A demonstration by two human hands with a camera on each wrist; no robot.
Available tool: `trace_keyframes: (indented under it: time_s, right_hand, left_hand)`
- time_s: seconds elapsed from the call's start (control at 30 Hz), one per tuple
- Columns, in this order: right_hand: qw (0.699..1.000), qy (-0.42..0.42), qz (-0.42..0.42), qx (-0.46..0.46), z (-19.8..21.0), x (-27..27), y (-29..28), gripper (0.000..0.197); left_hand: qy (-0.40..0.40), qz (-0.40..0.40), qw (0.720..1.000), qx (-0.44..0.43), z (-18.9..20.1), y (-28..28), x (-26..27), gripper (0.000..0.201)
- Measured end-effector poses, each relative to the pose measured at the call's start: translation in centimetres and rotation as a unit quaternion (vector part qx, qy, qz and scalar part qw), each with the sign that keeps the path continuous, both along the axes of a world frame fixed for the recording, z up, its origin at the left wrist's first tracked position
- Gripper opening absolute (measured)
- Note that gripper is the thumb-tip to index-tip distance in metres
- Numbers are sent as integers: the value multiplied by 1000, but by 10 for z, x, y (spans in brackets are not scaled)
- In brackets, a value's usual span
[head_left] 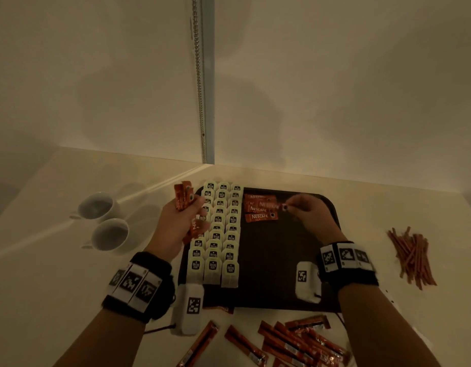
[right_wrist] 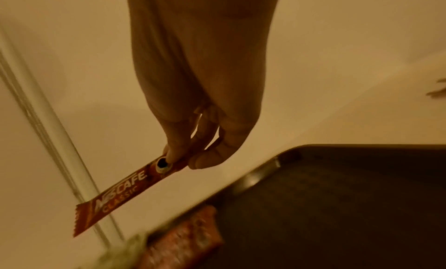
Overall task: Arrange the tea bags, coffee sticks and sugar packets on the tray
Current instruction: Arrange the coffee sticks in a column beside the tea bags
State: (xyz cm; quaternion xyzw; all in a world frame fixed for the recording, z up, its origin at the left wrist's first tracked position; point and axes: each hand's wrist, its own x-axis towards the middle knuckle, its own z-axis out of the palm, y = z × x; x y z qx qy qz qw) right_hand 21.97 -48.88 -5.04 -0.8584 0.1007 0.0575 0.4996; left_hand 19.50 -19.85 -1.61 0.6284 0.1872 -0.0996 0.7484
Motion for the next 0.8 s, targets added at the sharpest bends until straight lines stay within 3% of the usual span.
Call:
trace_keyframes:
  time_s: [0.1,0.27,0.8]
  right_hand:
    - [994,48,7,-96,-37,4,-14,14]
    - [988,99,-9,-116,-70,11,-12,15]
    - [989,99,-42,-103,-77,28,18,19]
  left_hand:
    - [18,7,1000,21,-12,10,-7,9]
    - [32,8,999,17,-24,15,-16,9]
    - [18,-10,998,55,-28,20,-18,13]
